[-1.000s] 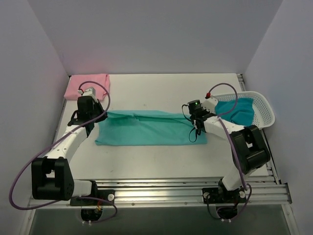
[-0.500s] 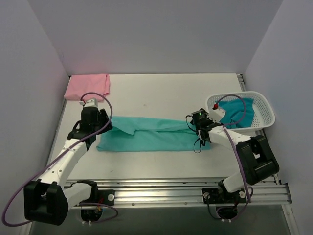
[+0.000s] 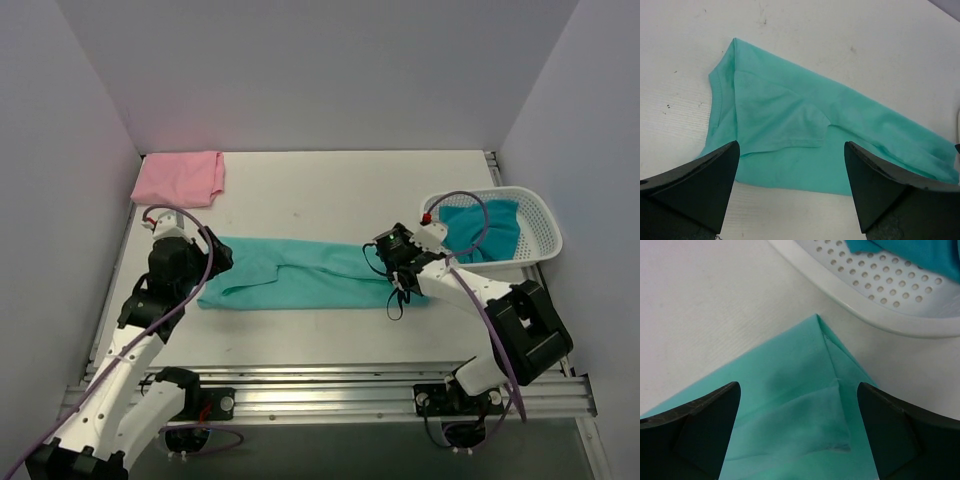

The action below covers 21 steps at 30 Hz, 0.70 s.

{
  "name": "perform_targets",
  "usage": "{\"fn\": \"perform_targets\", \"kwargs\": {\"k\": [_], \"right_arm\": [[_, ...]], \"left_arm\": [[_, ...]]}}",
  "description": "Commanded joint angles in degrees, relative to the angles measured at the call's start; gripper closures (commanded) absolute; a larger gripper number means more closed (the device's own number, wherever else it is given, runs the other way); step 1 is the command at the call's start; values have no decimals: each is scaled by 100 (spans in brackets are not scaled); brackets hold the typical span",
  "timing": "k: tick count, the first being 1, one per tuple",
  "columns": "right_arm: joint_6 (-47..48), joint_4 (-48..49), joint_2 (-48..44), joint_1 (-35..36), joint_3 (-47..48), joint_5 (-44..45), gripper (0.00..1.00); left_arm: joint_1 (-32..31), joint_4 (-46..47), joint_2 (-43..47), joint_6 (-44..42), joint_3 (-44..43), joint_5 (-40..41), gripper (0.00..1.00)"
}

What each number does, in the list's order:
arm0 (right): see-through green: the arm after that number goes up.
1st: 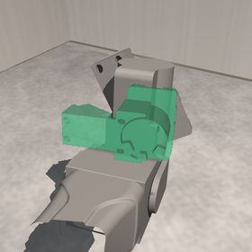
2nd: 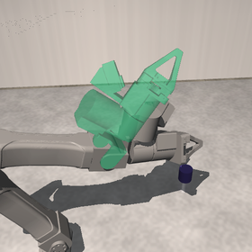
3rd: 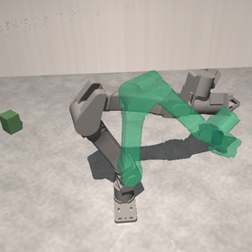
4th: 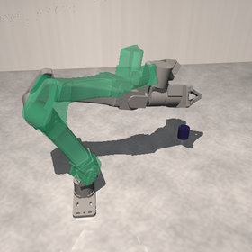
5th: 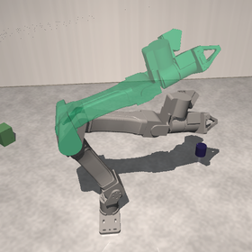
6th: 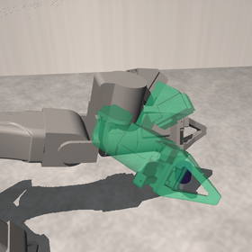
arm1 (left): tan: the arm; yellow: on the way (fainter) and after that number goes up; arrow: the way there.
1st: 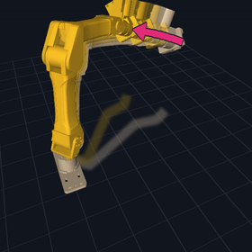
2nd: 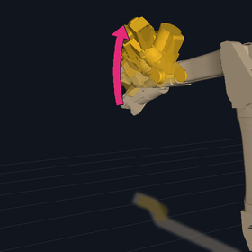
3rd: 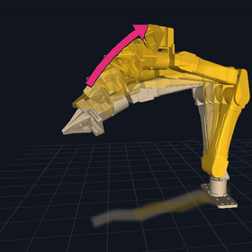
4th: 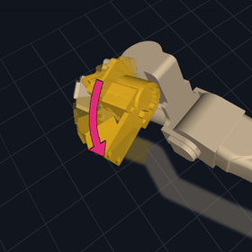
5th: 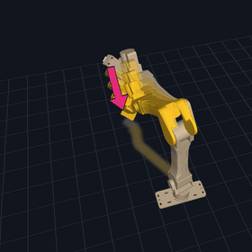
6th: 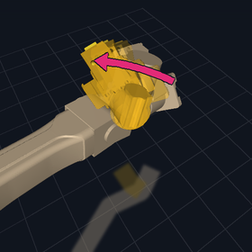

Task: Fold and stack the t-shirts
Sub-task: Fold the tshirt

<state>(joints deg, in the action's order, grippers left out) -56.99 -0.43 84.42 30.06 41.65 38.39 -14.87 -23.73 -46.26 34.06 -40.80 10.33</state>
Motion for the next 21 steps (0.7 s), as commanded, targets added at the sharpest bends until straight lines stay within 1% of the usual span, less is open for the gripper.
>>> {"fn": "perform_targets", "kwargs": {"k": [1,3,5,6,7,8,12,17,20,21], "right_arm": [[-41,-370,-365,122,414,476,3],[30,-309,-470,149,441,485,6],[197,-55,-506,158,458,450,12],[276,-11,-480,158,467,432,14],[355,303,-436,158,511,415,16],[434,350,-296,158,554,406,18],[461,262,153,149,818,476,21],[452,377,478,105,775,441,22],[312,158,637,114,775,546,23],[207,-87,715,105,757,729,24]], "left_arm": [[-16,307,-110,74,54,31,6],[-16,447,-330,100,63,-22,6],[-24,631,-480,153,133,-66,6],[-24,911,-498,162,273,-127,6],[-24,1035,-559,240,326,-119,6],[-33,1150,-594,267,379,-110,6],[-33,1475,-875,294,371,-101,6],[-42,1678,-1200,294,397,-40,6],[-42,1740,-1324,285,362,-57,6],[-42,1748,-1342,285,362,-57,6]]}}
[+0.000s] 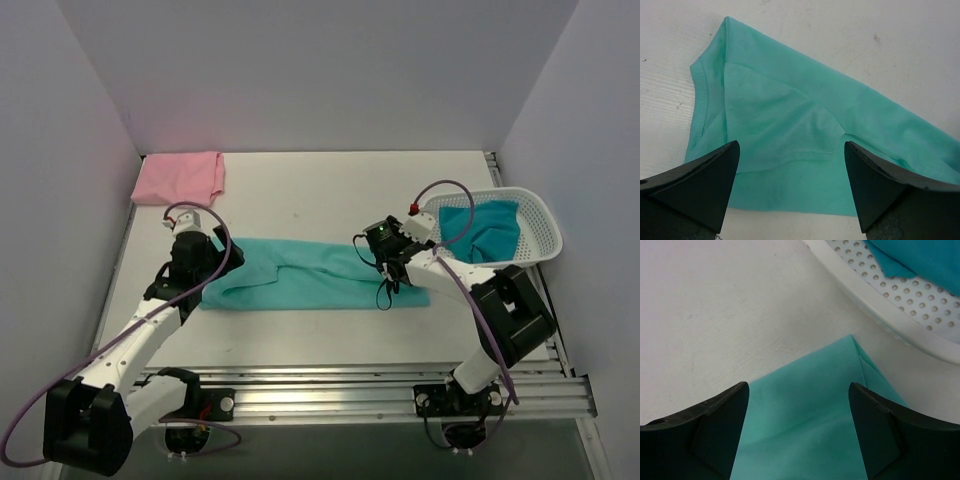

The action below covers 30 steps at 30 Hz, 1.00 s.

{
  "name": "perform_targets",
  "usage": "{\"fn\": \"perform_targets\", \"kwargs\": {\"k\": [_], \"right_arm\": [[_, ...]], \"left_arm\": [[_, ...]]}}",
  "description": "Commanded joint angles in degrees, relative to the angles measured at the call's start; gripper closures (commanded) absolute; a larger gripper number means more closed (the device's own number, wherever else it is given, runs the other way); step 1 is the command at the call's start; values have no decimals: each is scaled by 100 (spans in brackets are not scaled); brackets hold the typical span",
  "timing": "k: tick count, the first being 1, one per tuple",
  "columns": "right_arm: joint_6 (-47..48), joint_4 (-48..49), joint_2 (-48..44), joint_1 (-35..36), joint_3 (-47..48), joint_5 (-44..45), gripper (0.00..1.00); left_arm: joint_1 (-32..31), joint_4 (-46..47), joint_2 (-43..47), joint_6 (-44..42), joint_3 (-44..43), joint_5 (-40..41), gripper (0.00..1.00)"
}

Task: Fold and stack the t-shirts
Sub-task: Fold the tshirt

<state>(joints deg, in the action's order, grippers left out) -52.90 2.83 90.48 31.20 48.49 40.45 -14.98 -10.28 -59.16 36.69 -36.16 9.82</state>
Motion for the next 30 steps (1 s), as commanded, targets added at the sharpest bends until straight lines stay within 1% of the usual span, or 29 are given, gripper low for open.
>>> {"fn": "perform_targets", "kwargs": {"k": [1,6,10,17,20,23,30], "right_arm": [[-368,-493,154,-44,56,578,25],[-624,-616,321,-132,-155,517,24],[-748,-661,251,-114,-365,403,24],[-774,-582,-266,-88,-849,315,24],[-739,-529,-355,-79,-920,306,25],[-721,-424,-277,-79,-920,324,26],[-669,-336,189,-79,-560,280,28]], "left_arm": [[-40,413,-61,14,-102,-7,6],[-40,553,-96,5,-23,-24,6],[-40,598,-245,-4,-75,-86,5],[-145,694,-325,5,-242,-77,5],[-189,712,-369,5,-242,-25,5],[-198,764,-404,5,-155,2,5],[-198,747,-413,-30,-128,116,5]]}}
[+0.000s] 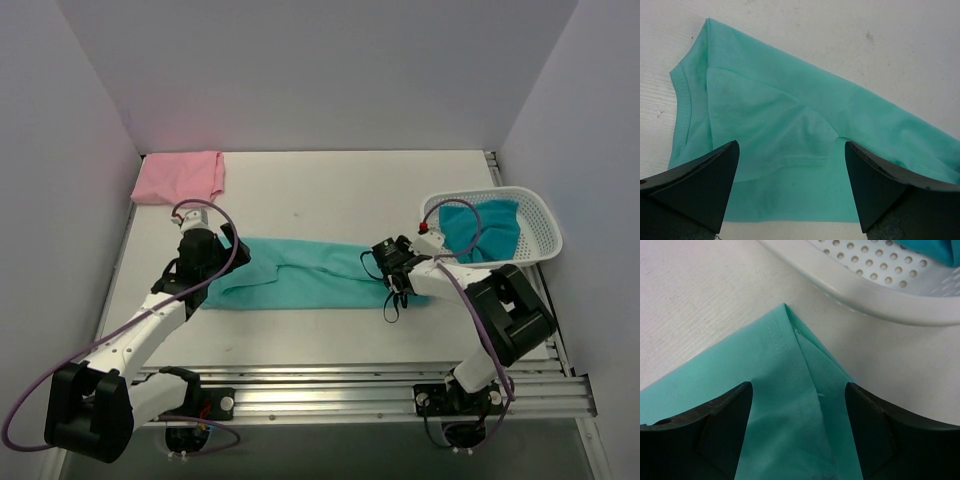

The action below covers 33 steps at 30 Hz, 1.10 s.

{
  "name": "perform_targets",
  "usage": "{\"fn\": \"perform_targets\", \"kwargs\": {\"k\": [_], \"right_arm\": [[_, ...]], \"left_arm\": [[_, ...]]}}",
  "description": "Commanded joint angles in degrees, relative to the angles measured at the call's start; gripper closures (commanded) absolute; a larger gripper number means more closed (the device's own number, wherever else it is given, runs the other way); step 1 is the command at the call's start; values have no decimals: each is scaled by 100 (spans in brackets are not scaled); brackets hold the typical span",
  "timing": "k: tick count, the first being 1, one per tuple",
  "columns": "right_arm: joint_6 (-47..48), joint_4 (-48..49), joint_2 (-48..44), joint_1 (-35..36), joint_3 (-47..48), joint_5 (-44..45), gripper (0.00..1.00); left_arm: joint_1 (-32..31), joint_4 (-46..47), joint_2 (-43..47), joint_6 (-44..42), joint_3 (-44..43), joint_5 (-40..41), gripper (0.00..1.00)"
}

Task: Fold and stack the t-shirts
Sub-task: Fold the tshirt

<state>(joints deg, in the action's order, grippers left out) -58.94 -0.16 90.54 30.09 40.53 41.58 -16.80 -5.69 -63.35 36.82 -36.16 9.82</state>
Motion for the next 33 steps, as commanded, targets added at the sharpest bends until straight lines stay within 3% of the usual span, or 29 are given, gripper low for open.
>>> {"fn": "perform_targets", "kwargs": {"k": [1,5,9,15,23,33], "right_arm": [[-39,-36,235,32,270,114,30],[5,183,315,32,315,25,43],[58,245,359,41,367,-1,64],[137,254,429,41,508,-1,83],[216,227,877,-82,929,271,86],[550,447,1554,-890,1615,359,91]], "left_arm": [[-17,279,7,-52,-137,125,5],[-17,323,-2,-61,-128,125,5],[-17,367,-72,-61,-119,125,5],[-17,411,-98,-69,-102,142,5],[-17,455,-134,-87,-84,195,5],[-17,473,-221,-122,-110,213,5]]}}
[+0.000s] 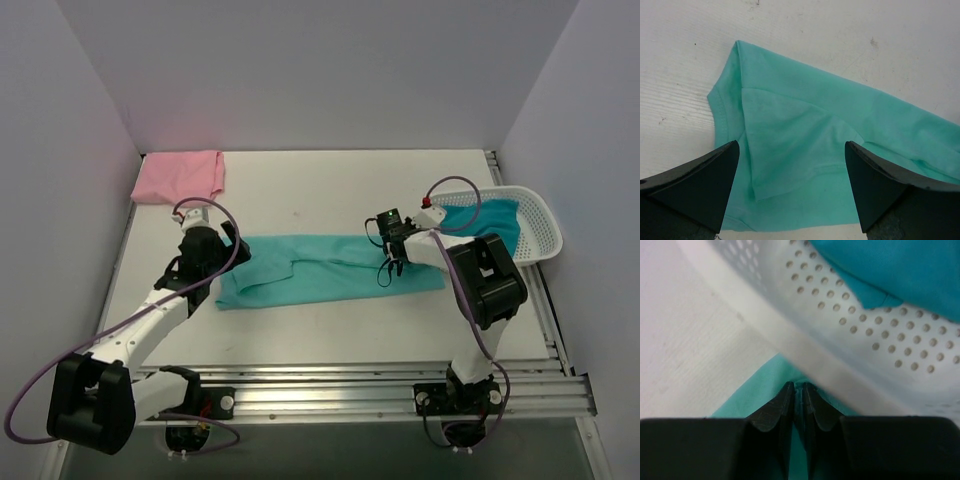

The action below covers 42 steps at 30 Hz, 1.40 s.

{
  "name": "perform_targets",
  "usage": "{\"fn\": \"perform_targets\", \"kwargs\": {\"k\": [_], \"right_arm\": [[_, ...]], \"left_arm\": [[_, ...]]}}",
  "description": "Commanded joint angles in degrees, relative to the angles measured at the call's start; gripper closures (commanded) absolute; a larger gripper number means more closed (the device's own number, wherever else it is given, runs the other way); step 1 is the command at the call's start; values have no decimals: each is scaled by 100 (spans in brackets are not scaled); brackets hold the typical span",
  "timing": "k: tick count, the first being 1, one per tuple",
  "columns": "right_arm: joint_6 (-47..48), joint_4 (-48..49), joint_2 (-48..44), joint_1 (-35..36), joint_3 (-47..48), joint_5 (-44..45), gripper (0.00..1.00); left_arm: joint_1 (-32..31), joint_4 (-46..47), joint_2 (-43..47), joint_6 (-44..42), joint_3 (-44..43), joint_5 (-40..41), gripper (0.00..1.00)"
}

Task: Fold and stack the t-shirts
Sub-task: Fold the tshirt

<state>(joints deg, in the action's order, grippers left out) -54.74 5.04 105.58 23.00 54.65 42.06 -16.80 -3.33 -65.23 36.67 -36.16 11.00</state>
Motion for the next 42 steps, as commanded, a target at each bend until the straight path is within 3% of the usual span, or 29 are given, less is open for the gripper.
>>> {"fn": "perform_targets", "kwargs": {"k": [1,11,18,22,24,27,28,30,33,42], "right_arm": [[139,-82,50,-226,273,294,91],[429,-47,-126,-428,792,408,91],[658,191,760,-770,1450,330,91],[526,242,807,-850,1523,146,92],[456,244,780,-920,1417,-31,86],[219,-203,789,-1035,1434,-365,66],[175,-179,728,-1052,1190,-435,64],[104,161,430,-1044,777,-628,53],[69,357,86,-1000,134,-787,31],[-10,-186,-1082,-596,-359,-340,30]], "left_arm": [[-17,237,-33,-107,-110,112,5],[-17,237,-69,-107,-84,34,5],[-157,649,-51,86,171,-213,4],[-411,650,72,183,285,-151,3],[-482,580,133,192,285,-90,4],[-579,465,247,192,303,15,3],[-588,456,265,201,311,33,4],[-632,465,353,218,338,51,4],[-746,561,336,297,408,68,4],[-1071,1519,-841,903,619,631,1]]}}
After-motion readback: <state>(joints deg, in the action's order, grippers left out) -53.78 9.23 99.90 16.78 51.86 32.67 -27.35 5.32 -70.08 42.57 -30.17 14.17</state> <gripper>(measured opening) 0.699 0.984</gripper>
